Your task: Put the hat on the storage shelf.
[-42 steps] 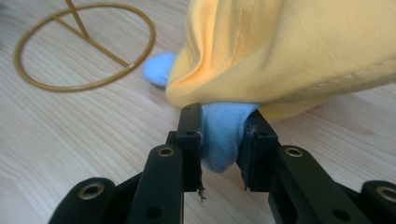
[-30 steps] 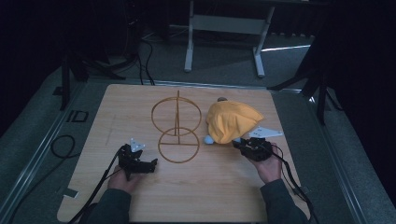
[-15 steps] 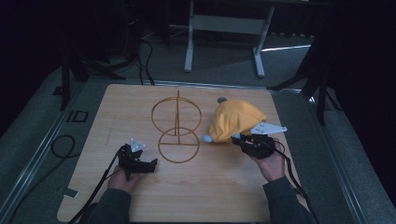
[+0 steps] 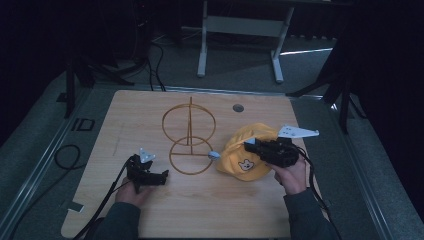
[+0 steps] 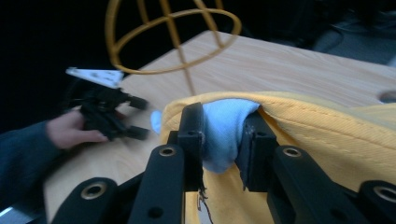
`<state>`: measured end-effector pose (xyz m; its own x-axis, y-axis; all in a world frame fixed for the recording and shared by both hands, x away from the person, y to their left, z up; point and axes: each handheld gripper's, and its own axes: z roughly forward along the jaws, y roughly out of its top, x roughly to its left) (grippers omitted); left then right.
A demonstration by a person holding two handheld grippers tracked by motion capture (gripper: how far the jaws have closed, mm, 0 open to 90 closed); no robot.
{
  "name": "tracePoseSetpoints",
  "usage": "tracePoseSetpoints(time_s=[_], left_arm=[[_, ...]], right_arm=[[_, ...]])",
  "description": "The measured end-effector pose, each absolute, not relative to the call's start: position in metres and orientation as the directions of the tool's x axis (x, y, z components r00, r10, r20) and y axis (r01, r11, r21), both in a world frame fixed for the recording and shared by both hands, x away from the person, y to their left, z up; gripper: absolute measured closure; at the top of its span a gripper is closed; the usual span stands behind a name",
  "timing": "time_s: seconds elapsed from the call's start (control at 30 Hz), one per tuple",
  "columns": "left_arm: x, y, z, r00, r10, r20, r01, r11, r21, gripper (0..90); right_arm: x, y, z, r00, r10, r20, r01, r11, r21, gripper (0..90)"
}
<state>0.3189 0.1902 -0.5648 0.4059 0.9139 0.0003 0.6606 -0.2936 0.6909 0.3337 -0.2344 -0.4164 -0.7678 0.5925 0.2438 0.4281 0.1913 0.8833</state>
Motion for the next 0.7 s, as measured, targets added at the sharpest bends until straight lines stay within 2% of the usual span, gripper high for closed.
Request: tracePoseSetpoints(time_s=[0.1, 0.13, 0.23, 0.33, 0.7], left_arm=[[0.319, 0.190, -0.565, 0.406, 0.914, 0.001, 0.661, -0.294, 0.691, 1.9], [0.319, 0.190, -0.565, 0.406, 0.914, 0.001, 0.661, -0.294, 0.691, 1.9], [0.319, 0.190, -0.565, 0.406, 0.914, 0.001, 0.660, -0.293, 0.692, 1.9], [0.319, 0.190, -0.565, 0.406, 0.914, 0.001, 0.661, -0.294, 0.691, 1.9], [0.319, 0.190, -0.565, 0.406, 0.914, 0.001, 0.660, -0.294, 0.692, 1.8]], right_arm=[[0.336, -0.236, -0.421, -0.737, 0.637, 0.226, 0.445, 0.206, 0.872, 69.6], [0.337, -0.239, -0.426, -0.698, 0.687, 0.200, 0.450, 0.205, 0.869, 65.6], [0.337, -0.245, -0.428, -0.650, 0.734, 0.195, 0.463, 0.180, 0.868, 59.2], [0.336, -0.251, -0.430, -0.645, 0.737, 0.202, 0.472, 0.177, 0.864, 57.1], [0.314, -0.259, -0.426, -0.651, 0.753, 0.097, 0.436, 0.266, 0.859, 44.9]])
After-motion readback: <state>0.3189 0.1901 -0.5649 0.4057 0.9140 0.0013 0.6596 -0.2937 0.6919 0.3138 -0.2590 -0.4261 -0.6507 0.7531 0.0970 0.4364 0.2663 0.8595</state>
